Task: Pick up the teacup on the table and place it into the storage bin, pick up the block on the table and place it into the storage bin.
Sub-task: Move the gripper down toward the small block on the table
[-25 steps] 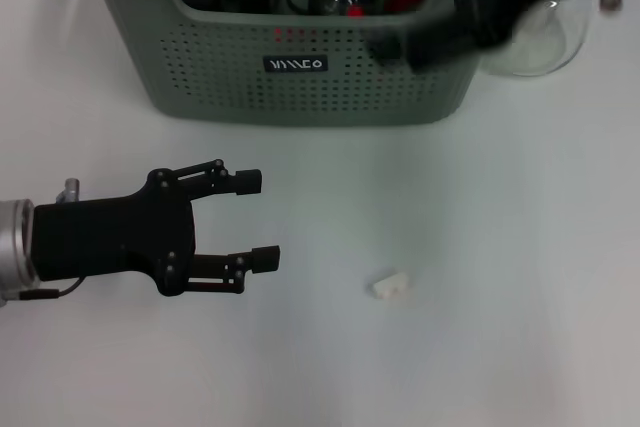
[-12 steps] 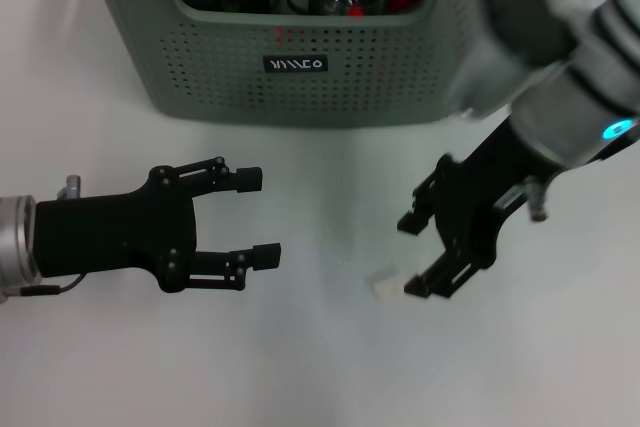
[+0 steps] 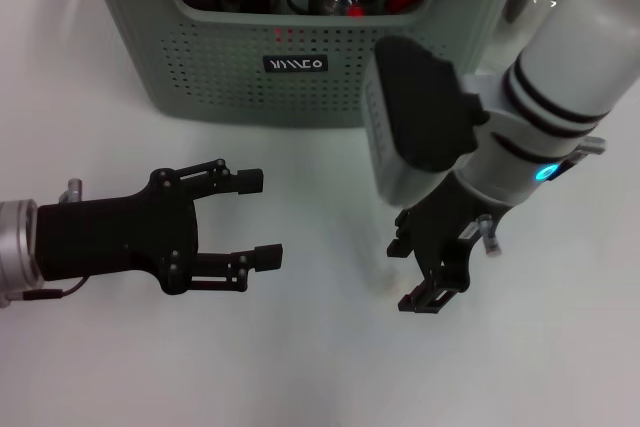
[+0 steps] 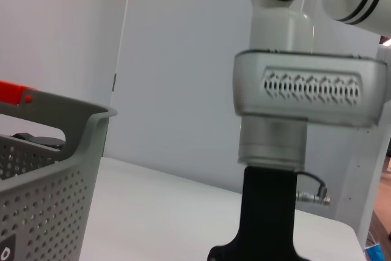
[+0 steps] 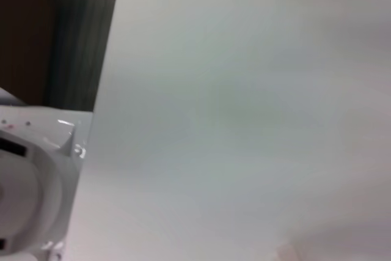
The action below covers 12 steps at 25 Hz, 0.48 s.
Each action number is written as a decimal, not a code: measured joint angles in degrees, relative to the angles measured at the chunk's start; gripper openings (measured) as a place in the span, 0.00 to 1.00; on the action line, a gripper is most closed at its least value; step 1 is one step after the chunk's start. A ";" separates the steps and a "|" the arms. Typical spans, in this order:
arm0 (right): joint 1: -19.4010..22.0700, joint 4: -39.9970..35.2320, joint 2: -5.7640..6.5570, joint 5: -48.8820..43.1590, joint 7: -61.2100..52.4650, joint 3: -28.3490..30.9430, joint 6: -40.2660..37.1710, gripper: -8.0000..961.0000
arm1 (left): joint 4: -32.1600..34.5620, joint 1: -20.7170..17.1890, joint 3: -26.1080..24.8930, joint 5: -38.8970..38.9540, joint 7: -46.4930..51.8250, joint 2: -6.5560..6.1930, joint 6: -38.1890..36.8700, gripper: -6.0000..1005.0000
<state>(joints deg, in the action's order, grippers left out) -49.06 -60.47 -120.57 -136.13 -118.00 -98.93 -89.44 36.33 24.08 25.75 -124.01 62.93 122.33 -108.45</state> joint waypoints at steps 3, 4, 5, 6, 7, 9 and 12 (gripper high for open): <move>-0.73 1.44 -0.20 -0.01 -0.04 -2.20 1.97 0.70 | -0.04 0.00 0.04 0.11 0.00 0.06 0.00 0.87; -0.97 2.14 -0.28 0.00 -0.15 -3.06 2.84 0.69 | -0.07 0.00 0.05 0.14 0.00 0.09 0.00 0.87; -1.11 2.62 -0.31 0.01 -0.30 -3.76 3.63 0.67 | -0.09 0.00 0.04 0.16 0.00 0.11 0.00 0.87; -1.20 2.95 -0.33 0.01 -0.48 -4.32 4.30 0.67 | -0.11 0.00 0.03 0.17 0.00 0.14 0.00 0.87; -1.27 3.40 -0.34 0.08 -0.76 -5.27 5.32 0.67 | -0.13 0.00 0.03 0.17 0.00 0.16 0.00 0.87; -1.27 3.50 -0.34 0.12 -0.84 -5.61 5.83 0.67 | -0.13 0.00 0.02 0.18 0.00 0.20 0.00 0.87; -1.29 3.62 -0.36 0.30 -0.86 -6.33 6.76 0.67 | -0.13 0.00 0.01 0.24 0.00 0.20 -0.01 0.87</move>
<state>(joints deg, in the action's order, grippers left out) -50.35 -56.85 -120.93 -135.82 -118.86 -105.26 -82.67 36.19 24.08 25.76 -123.78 62.93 122.53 -108.45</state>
